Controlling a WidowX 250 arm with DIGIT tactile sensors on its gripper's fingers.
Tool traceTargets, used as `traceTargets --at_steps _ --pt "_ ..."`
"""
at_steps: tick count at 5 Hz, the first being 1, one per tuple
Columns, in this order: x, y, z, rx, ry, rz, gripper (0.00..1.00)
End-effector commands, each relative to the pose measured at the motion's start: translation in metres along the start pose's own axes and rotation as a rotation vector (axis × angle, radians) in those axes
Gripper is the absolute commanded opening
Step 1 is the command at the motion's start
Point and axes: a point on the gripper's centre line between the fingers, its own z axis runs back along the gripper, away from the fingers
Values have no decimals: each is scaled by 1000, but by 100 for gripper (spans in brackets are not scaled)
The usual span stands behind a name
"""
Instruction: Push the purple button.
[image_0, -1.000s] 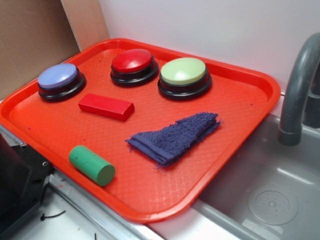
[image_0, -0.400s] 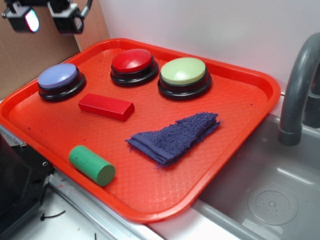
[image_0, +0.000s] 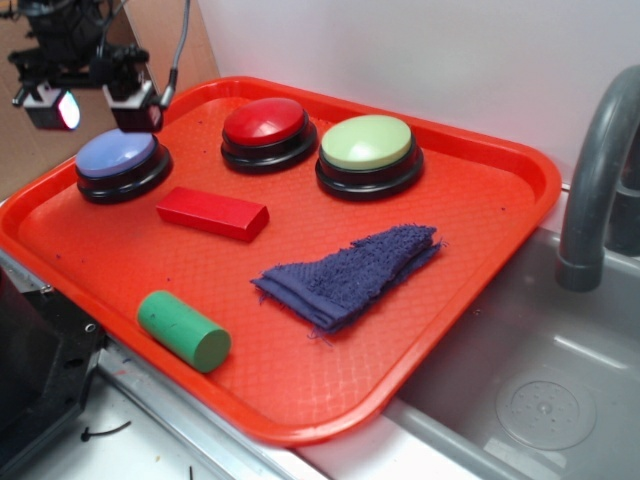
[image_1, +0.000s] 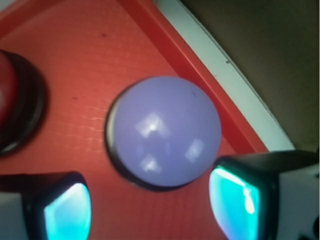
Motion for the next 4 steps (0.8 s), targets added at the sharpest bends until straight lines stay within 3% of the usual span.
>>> traceTargets --at_steps 1,2,3,4 --pt "2 9 -27 -18 32 -60 100" --pt "3 9 -29 -21 41 -76 100" --pt "1 5 -24 -60 75 -121 100" --pt "2 1 2 -68 50 -157 100"
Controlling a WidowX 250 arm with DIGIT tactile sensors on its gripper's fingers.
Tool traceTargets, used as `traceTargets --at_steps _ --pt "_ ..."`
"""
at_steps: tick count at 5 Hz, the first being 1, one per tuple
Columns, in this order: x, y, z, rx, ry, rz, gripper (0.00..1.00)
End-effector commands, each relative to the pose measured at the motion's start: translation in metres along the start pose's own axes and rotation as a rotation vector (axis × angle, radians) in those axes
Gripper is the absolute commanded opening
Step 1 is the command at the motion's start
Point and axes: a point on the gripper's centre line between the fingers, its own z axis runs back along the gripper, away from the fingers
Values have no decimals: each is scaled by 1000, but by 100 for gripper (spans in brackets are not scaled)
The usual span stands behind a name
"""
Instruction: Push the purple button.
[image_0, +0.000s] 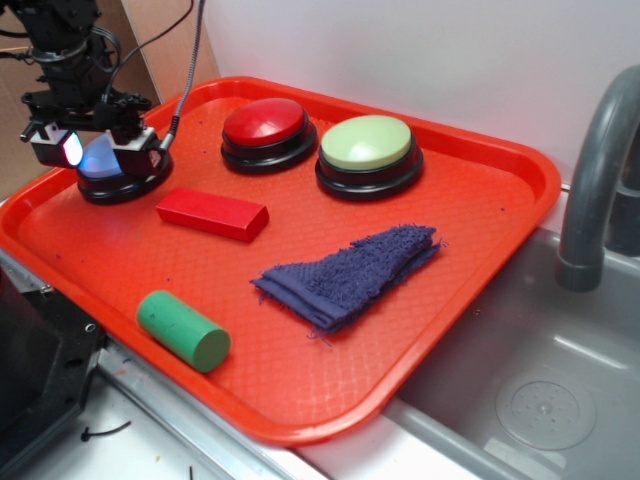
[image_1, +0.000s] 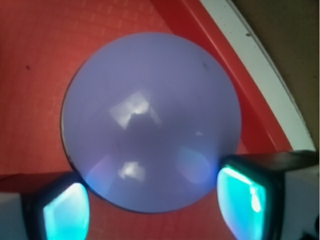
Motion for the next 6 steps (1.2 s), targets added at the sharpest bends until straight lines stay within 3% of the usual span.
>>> traceTargets --at_steps 1,5,6 --pt "8 2 68 -21 -117 -57 100" --pt "-5 -8 124 4 -183 -152 100" --pt "-10 -9 136 51 -175 -124 100"
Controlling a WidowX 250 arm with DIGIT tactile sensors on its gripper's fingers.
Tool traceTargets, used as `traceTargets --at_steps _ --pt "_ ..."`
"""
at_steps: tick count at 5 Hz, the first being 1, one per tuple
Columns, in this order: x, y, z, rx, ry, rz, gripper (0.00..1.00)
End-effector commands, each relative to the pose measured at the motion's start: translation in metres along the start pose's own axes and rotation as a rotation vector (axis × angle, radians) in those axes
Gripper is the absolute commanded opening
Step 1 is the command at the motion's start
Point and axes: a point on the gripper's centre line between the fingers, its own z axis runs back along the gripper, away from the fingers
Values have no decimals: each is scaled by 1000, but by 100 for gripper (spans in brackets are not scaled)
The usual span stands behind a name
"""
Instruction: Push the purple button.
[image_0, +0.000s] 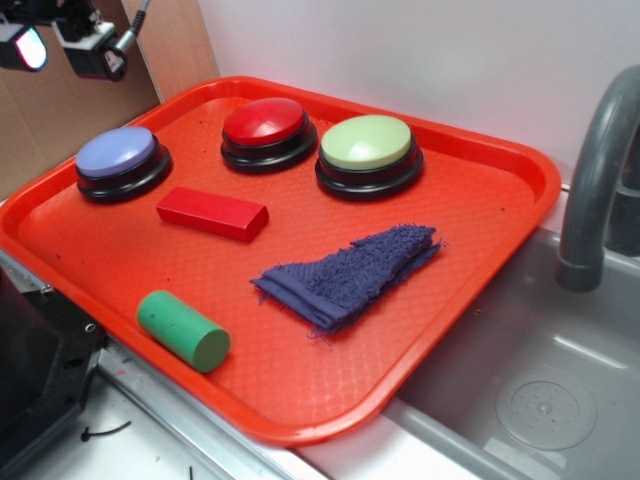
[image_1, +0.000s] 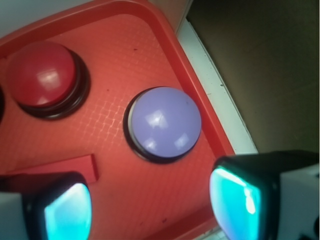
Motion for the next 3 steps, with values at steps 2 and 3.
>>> traceTargets --at_steps 2,3 --pt "-1 -16 52 -16 -60 -68 100" --pt "-11 -26 56 -10 -88 -152 100"
